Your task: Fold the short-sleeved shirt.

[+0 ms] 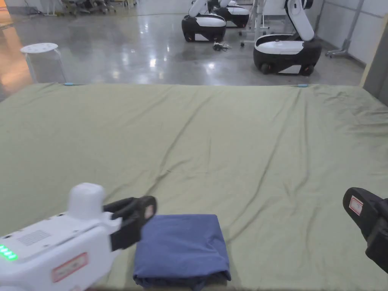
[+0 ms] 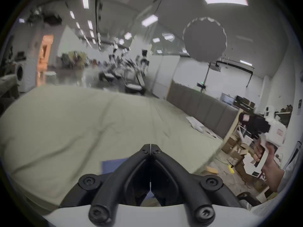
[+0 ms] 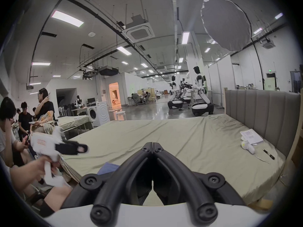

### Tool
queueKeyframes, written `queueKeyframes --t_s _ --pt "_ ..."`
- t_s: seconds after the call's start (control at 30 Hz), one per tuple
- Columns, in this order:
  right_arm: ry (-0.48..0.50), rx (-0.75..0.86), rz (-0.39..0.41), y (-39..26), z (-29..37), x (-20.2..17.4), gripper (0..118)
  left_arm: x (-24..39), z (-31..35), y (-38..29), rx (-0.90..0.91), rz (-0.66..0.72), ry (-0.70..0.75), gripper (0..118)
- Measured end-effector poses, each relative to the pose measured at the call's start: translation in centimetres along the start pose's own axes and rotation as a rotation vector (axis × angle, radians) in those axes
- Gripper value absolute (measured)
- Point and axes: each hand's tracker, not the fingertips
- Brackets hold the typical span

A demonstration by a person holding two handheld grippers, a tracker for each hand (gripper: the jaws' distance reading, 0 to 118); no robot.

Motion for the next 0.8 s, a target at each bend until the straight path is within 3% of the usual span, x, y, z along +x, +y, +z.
queueKeyframes --t_s 0.07,0.17,0.2,0.23,0.27,0.33,0.4,0.47,0.5,0.57,0.6,0.67,0.7,0.73,0.77,0.8 --pt "0.068 -0.023 -0.006 0.1 -1.9 -0.7 0 -2.8 1.7 0.7 -0.071 0.127 -0.006 0" --pt "0.235 -0.178 -0.026 -0.1 -7.4 -1.3 0 -4.9 2.5 0.9 -0.113 0.134 0.079 0" --pt "0.318 -0.298 -0.075 -0.6 -10.1 -1.4 0 -5.5 2.6 0.8 -0.150 0.151 0.076 0" --pt "0.401 -0.468 -0.176 -1.7 -13.4 -1.6 0 -5.3 2.1 0.6 -0.177 0.177 0.067 0" --pt "0.395 -0.570 -0.287 -3.6 -15.9 -1.8 0 -5.6 1.9 0.3 -0.183 0.199 0.065 0" --pt "0.530 -0.718 -0.461 -8.4 -21.3 -2.4 0 -6.3 1.2 -0.4 -0.193 0.254 0.014 0" --pt "0.488 -0.863 -0.520 -12.9 -25.1 -2.7 0 -6.5 0.2 -1.1 -0.208 0.326 -0.005 0" --pt "0.405 -0.969 -0.514 -16.9 -27.4 -2.5 0 -7.3 -0.6 -1.7 -0.230 0.404 -0.044 0" --pt "0.391 -0.977 -0.522 -18.1 -28.0 -2.2 0 -7.4 -1.0 -2.0 -0.234 0.447 -0.068 0" --pt "0.425 -0.978 -0.652 -19.2 -28.1 -1.6 0 -8.5 -1.9 -2.6 -0.242 0.544 -0.099 0" --pt "0.425 -0.966 -0.677 -19.2 -28.0 -1.4 0 -9.0 -2.5 -2.9 -0.267 0.580 -0.100 0" --pt "0.420 -0.963 -0.641 -18.7 -27.9 -1.6 0 -10.7 -4.0 -3.6 -0.339 0.604 -0.088 0" --pt "0.417 -0.963 -0.598 -18.4 -27.6 -1.6 0 -11.2 -4.9 -4.0 -0.378 0.607 -0.083 11" --pt "0.419 -0.962 -0.572 -18.3 -27.6 -1.7 0 -11.9 -6.1 -4.6 -0.413 0.608 -0.093 31" --pt "0.420 -0.963 -0.576 -18.3 -27.7 -1.7 0 -12.6 -7.1 -5.2 -0.439 0.623 -0.115 60" --pt "0.419 -0.964 -0.581 -18.2 -27.7 -1.7 0 -13.2 -8.4 -6.0 -0.476 0.628 -0.123 104"
